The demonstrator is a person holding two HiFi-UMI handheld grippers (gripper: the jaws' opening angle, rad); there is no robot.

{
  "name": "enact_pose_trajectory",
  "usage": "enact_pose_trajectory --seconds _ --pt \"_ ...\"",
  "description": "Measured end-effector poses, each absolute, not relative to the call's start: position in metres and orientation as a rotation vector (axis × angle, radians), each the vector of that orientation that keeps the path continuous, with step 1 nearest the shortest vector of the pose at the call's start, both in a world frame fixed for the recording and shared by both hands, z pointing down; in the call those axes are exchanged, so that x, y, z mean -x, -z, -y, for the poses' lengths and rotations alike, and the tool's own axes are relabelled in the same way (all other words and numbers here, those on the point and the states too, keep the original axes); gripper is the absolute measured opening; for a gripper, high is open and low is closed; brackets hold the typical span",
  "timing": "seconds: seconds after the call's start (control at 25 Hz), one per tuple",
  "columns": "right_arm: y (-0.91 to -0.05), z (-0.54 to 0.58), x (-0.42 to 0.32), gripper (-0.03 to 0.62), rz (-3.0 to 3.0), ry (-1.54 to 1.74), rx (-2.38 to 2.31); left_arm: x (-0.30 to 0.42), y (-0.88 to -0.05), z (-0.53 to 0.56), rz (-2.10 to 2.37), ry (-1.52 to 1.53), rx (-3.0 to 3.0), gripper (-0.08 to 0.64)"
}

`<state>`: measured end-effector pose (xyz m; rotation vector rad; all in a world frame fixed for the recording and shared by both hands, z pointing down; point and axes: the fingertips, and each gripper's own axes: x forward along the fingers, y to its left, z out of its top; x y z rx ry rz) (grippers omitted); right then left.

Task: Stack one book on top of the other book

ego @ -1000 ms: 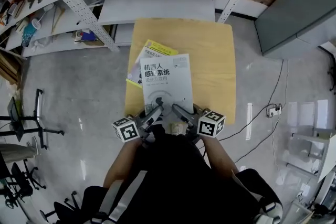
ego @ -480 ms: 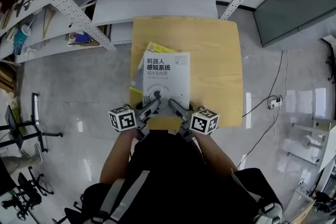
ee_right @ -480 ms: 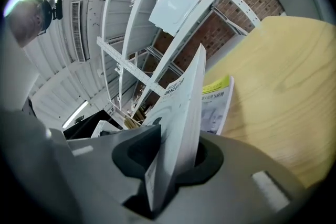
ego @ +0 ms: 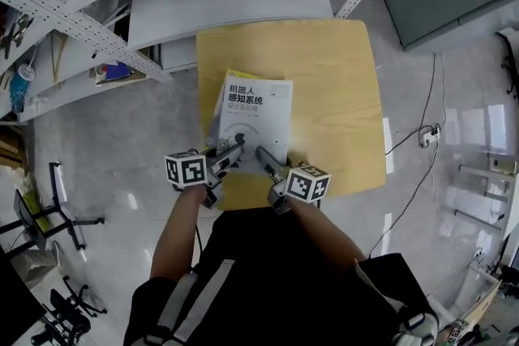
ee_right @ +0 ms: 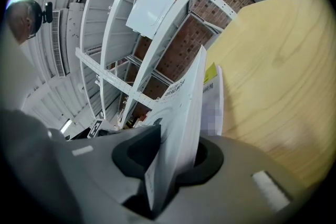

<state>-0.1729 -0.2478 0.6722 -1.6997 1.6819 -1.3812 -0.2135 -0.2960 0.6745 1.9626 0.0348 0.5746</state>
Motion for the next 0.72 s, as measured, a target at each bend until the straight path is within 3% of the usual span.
enact_pose_trajectory --seconds 0.72 --pt "-0.688 0.269 0.179 0.103 -1.511 1.446 1.823 0.213 -0.696 0.318 -0.119 -0.743 -1.853 0.091"
